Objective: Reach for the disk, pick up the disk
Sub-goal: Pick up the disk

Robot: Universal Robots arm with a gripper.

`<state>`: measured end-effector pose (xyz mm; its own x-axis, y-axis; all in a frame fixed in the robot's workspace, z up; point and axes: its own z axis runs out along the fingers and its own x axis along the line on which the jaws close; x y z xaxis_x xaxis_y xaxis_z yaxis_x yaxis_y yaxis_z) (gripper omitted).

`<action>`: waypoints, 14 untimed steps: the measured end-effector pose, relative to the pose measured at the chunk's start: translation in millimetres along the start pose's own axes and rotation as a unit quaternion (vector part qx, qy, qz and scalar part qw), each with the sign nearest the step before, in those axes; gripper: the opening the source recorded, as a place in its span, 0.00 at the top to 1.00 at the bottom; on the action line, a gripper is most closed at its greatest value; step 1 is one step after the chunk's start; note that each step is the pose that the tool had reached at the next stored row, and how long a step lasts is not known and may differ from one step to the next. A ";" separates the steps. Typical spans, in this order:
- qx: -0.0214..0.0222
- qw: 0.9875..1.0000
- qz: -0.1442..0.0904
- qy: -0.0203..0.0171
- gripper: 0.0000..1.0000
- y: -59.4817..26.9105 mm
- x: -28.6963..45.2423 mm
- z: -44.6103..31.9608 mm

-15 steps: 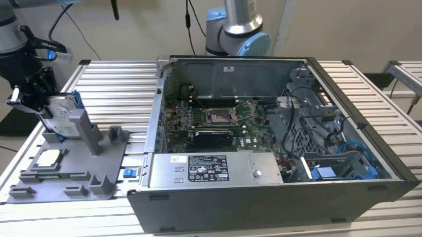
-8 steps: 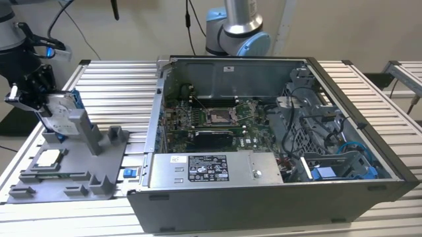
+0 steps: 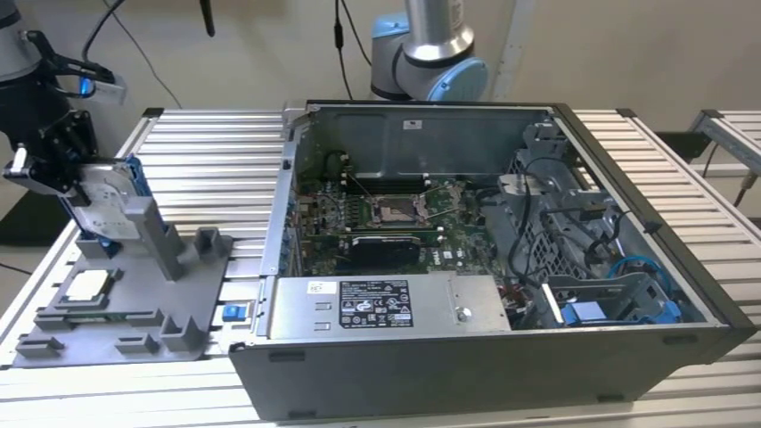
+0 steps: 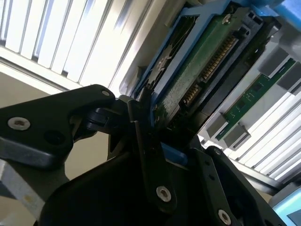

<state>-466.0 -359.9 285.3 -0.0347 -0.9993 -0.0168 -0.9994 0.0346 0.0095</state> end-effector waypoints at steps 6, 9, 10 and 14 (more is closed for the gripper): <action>0.000 1.000 0.000 0.000 1.00 0.7 -0.3 -15.9; 0.000 1.000 0.000 0.000 1.00 0.9 -0.4 -23.2; 0.000 1.000 0.000 0.000 1.00 1.0 -0.5 -26.2; 0.000 1.000 0.000 0.000 1.00 1.3 -0.6 -37.7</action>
<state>-466.9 -359.8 323.0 -0.0348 -0.9993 -0.0165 -0.9994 0.0346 0.0091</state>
